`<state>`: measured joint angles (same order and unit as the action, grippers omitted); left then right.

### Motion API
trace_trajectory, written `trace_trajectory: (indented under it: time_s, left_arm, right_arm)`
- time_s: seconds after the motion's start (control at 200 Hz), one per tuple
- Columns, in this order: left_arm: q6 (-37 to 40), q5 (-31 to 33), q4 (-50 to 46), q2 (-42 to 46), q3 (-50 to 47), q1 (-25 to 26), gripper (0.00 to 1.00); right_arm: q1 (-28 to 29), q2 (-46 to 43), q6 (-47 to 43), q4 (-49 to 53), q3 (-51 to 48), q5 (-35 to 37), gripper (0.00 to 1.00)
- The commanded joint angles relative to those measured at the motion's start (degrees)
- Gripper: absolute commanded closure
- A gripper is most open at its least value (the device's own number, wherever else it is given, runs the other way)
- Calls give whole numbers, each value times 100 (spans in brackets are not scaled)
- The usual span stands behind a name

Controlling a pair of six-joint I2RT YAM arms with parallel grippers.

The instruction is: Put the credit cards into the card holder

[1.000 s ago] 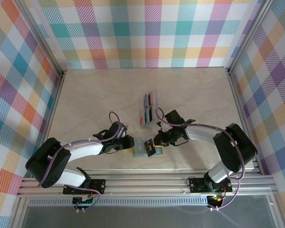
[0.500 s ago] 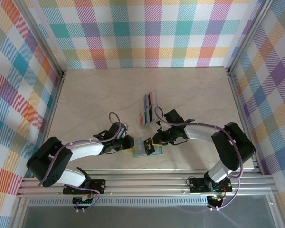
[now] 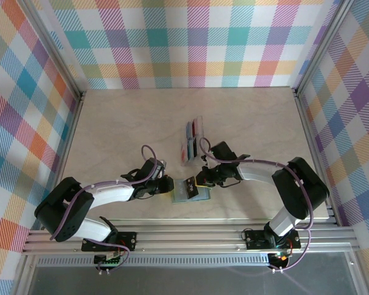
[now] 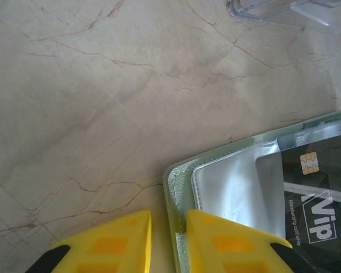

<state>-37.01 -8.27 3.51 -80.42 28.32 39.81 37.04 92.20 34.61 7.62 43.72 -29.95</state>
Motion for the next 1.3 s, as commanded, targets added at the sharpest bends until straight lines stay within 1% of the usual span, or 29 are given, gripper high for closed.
trace_trajectory:
  time_s: [0.0,0.38,0.495,0.61,0.8,1.105,1.295]
  left_arm:
    - [10,-90,105,-156,-81,149,77]
    - [-16,-52,156,-237,-89,225,78]
    - [-18,-14,137,-213,-120,231,79]
    - [-24,61,62,-94,-173,227,79]
    - [-47,123,54,34,-306,239,79]
    - [-86,143,34,54,-345,261,79]
    - [-96,164,75,-13,-353,303,79]
  right_arm:
    - [99,108,124,-281,24,127,100]
    - [368,293,278,-523,-4,282,100]
    - [401,341,287,-413,21,419,100]
    - [402,283,373,-286,-4,617,100]
    - [401,274,698,-403,-129,645,100]
    - [401,-156,1023,-531,-397,827,100]
    - [566,-65,1202,-731,-429,868,100]
